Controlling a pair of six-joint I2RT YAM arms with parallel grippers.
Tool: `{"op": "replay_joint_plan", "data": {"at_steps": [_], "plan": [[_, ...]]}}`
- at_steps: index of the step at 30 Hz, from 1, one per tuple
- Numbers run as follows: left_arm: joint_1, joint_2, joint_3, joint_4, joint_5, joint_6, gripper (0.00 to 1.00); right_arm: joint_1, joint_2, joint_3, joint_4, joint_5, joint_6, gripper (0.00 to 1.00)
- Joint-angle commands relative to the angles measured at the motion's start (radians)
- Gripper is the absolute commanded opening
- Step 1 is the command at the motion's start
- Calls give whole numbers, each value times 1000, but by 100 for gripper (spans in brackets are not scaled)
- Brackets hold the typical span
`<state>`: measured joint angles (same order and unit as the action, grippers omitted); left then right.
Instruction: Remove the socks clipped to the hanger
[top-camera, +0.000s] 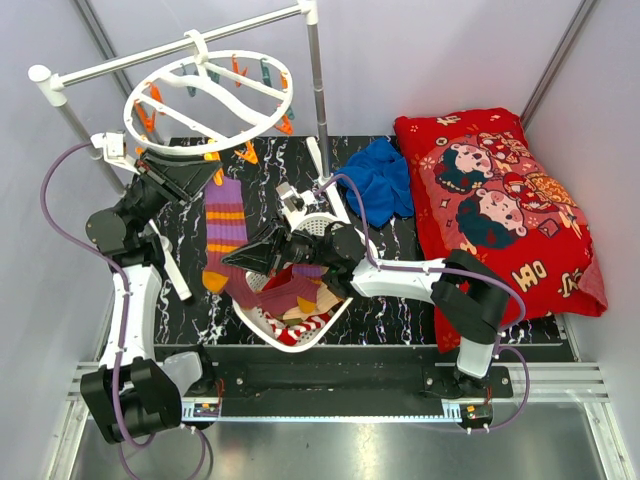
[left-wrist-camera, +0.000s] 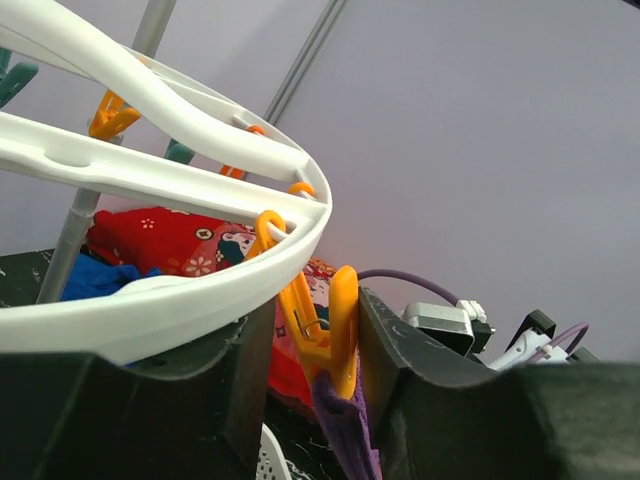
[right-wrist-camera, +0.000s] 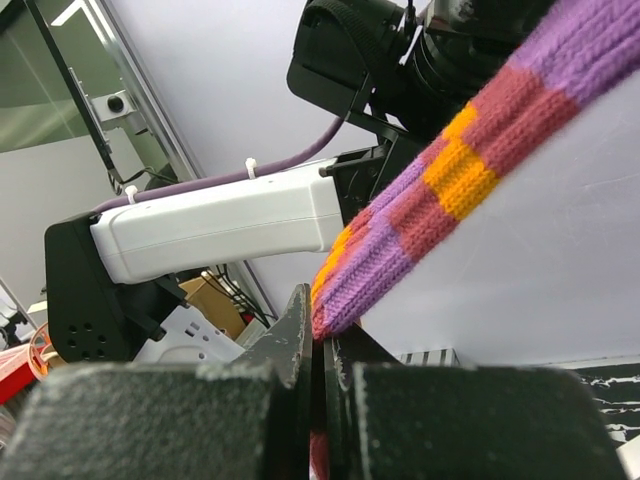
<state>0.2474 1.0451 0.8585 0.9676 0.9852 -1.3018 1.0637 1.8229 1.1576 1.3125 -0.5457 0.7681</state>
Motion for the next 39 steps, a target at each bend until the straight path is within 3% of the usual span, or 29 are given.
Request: {"op": "replay_joint_plan", "data": {"at_steps": [1, 4, 7, 13, 16, 19, 23, 27, 31, 35, 39], "plan": [[3, 9, 42, 69, -43, -22, 27, 2, 4, 33, 175, -56, 20, 0], [4, 15, 50, 75, -40, -30, 13, 2, 3, 24, 177, -56, 22, 0], [3, 16, 54, 75, -36, -31, 6, 2, 1, 5, 175, -43, 16, 0], [4, 16, 56, 54, -26, -21, 11, 2, -19, -59, 172, 9, 0, 0], [6, 13, 50, 30, -28, -7, 25, 2, -46, -123, 159, 72, -32, 0], [3, -9, 37, -56, -42, 33, 59, 1, -92, -185, 64, 136, -65, 0], [3, -59, 13, -209, -72, 174, 79, 2, -192, -283, -50, 271, -75, 0], [3, -109, 13, -429, -126, 311, 88, 2, -306, -369, -241, 386, -104, 0], [3, -183, -3, -646, -204, 418, 99, 2, -402, -343, -635, 632, -122, 0], [3, -226, 11, -815, -275, 524, 99, -1, -424, -363, -763, 802, -148, 0], [4, -292, 19, -1076, -391, 631, 99, -16, -398, -432, -834, 917, -3, 0]]}}
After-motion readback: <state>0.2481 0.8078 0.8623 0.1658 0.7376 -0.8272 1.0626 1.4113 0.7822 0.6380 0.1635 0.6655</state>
